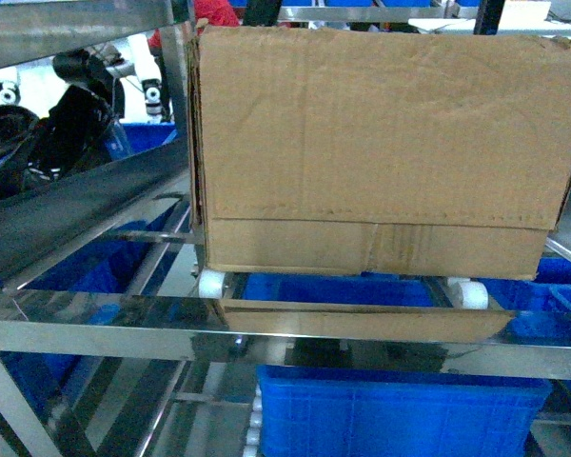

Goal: Sort boxes to right shelf from conveyor

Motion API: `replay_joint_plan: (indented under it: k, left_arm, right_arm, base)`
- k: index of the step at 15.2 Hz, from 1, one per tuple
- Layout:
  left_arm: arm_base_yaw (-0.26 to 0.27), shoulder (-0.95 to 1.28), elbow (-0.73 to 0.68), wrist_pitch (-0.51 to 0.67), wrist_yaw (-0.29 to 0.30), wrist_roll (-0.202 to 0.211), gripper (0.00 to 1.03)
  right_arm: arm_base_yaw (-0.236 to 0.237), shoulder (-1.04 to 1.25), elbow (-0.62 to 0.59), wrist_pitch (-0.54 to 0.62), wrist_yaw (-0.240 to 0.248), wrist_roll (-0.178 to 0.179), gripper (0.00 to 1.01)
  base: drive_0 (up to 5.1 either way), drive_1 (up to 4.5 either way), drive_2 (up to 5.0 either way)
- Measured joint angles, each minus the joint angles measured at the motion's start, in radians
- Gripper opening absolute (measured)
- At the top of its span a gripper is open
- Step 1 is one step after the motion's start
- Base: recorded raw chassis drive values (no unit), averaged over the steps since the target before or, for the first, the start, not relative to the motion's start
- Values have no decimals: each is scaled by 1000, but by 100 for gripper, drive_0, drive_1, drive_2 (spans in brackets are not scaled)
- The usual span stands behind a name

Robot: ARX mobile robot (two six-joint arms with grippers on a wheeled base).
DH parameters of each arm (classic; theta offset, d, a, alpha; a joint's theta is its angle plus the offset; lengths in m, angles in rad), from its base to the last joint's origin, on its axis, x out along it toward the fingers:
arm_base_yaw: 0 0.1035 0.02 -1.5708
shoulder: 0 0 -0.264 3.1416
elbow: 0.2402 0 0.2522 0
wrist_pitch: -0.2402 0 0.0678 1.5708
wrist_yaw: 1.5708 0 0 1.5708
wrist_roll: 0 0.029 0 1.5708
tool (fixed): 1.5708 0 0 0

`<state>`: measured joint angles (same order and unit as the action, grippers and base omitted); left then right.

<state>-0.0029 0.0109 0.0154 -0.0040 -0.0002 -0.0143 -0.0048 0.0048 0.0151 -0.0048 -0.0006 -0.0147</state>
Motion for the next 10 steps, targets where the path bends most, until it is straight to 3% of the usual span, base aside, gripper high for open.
replay_joint_plan:
  k: [2,7,10]
  left_arm:
    - [0,0,0,0,0,0,23]
    - [0,0,0,0,0,0,68]
    - [0,0,0,0,0,0,90]
  right_arm:
    - [0,0,0,0,0,0,26]
    - [0,0,0,0,0,0,71]
    - [0,0,0,0,0,0,93]
  base:
    - [0,0,0]
    - [0,0,0]
    - [0,0,0]
